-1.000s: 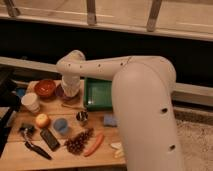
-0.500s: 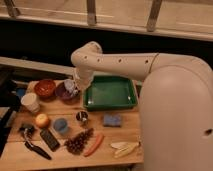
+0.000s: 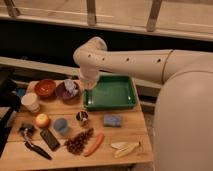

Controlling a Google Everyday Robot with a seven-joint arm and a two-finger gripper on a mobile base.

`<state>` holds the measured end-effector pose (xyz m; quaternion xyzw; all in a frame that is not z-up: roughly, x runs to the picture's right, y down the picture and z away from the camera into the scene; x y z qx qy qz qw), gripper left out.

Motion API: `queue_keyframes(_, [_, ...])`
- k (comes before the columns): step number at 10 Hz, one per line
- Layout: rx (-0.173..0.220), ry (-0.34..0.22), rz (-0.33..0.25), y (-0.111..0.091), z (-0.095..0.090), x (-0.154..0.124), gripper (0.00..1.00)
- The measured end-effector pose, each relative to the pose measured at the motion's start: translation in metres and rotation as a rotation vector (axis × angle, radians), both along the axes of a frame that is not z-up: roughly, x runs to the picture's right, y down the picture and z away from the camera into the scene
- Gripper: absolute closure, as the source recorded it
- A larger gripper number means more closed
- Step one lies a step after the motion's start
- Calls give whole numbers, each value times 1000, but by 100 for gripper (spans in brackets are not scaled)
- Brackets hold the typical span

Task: Place fork in metal cup

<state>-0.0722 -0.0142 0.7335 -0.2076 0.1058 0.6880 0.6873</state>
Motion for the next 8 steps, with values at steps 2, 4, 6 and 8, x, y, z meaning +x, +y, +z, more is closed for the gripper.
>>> queue_keyframes(2, [-8,16,-9,21,-18,8,100])
queue_keyframes(4, [-35,33,4,49,-37,27,100])
queue_keyframes(6, [-50,38,23,64,-46,32,100])
queue_keyframes(8, [-58,49,50,69,-46,44,100])
